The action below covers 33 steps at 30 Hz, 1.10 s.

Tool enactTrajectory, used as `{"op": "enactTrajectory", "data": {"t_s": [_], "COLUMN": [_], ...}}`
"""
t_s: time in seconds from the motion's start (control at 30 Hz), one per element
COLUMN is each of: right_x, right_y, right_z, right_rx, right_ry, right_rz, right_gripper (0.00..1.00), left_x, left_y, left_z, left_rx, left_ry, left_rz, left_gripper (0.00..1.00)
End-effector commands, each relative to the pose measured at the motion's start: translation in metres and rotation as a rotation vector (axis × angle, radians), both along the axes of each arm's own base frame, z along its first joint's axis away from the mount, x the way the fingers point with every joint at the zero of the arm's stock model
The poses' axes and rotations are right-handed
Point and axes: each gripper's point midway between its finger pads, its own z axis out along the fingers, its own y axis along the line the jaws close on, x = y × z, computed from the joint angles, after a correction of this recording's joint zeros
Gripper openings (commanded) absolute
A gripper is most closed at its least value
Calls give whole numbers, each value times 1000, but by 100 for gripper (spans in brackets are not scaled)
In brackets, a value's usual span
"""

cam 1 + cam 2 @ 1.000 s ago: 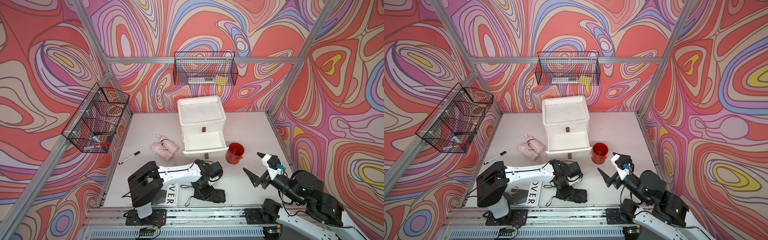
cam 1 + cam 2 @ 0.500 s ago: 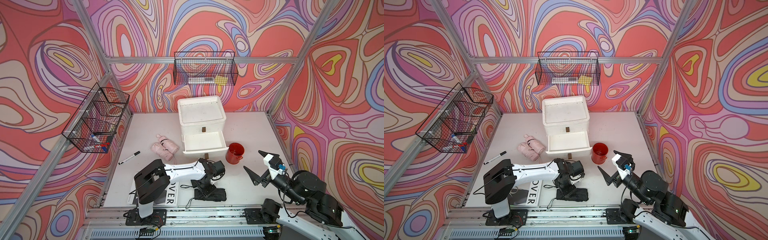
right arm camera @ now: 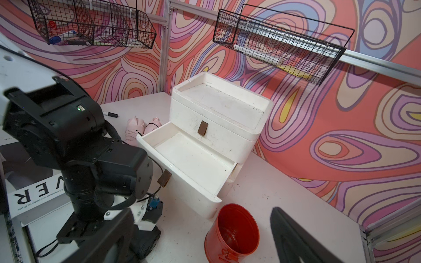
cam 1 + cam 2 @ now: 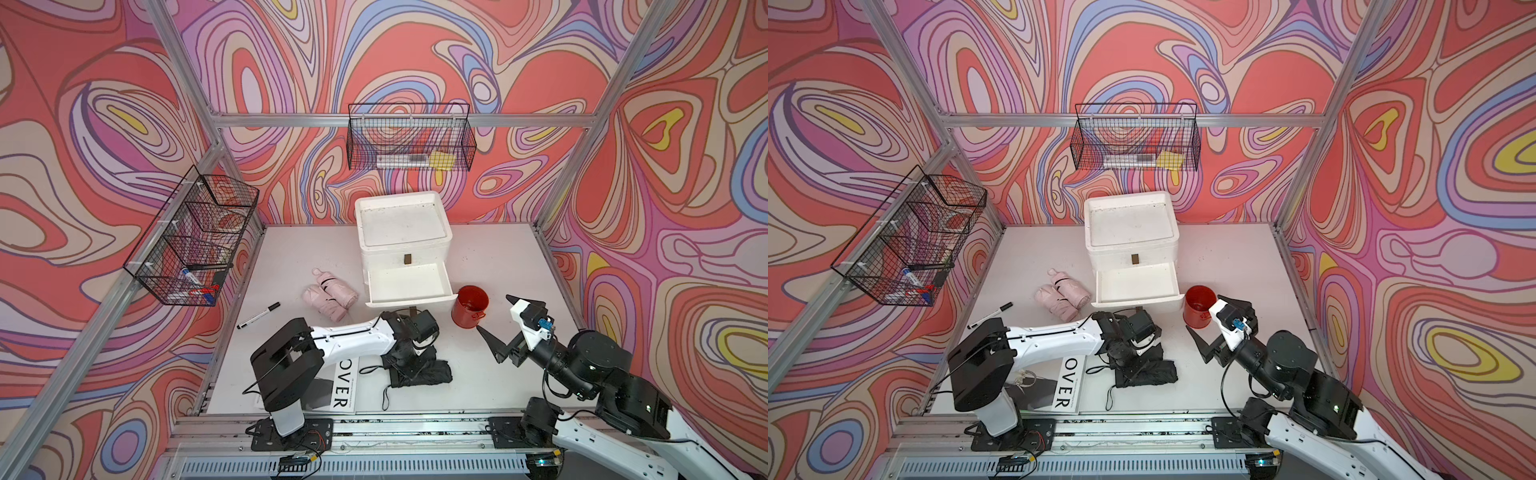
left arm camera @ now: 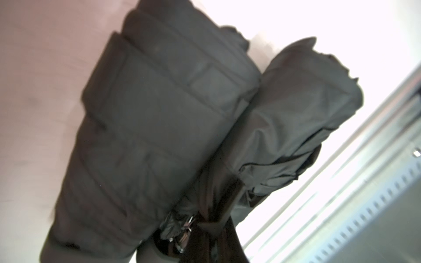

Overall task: Place the umbrella in the drawer by color
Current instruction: Pick up the umbrella from the center of the board.

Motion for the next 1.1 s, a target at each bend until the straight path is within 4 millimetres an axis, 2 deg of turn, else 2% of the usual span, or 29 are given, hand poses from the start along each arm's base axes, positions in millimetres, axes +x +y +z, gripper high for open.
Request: {"op": "enactTrajectory", "data": {"t_s": [0.0,0.13,0.27,0.37,0.43,0.6,0.77,0.97,1.07], "right_x": [2,7,21,28,31,32,40,49,47], "right_y": [6,17,35,58,72,98,110,116,127], "right_z": [3,-6,-23,-37,-40,-26,-21,-20,-22], "right_rx": [-2,12,79,95,95,122,100,115,108], "right_ry": [-3,43,125,204,240,298,368,438,473], "right_rz": [12,22,0,39,70,144,149,154,210], "right_gripper": [96,96,98,98,98,98,98,98,97], "left_x": [55,68,76,76,75,61,43,29,28], "left_y": [11,7,13,21,24,26,30,37,37], "left_z": [36,101,163,193,208,231,249,262,260], "left_rx": [-44,-247,-440,-542,-606,-766,-912,-1001,-998], "left_ry": [-290,-476,-668,-782,-835,-900,-955,-1003,-1007], "left_rz": [122,148,182,199,200,161,107,64,54], "left_gripper": [0,0,0,0,0,0,0,0,0]}}
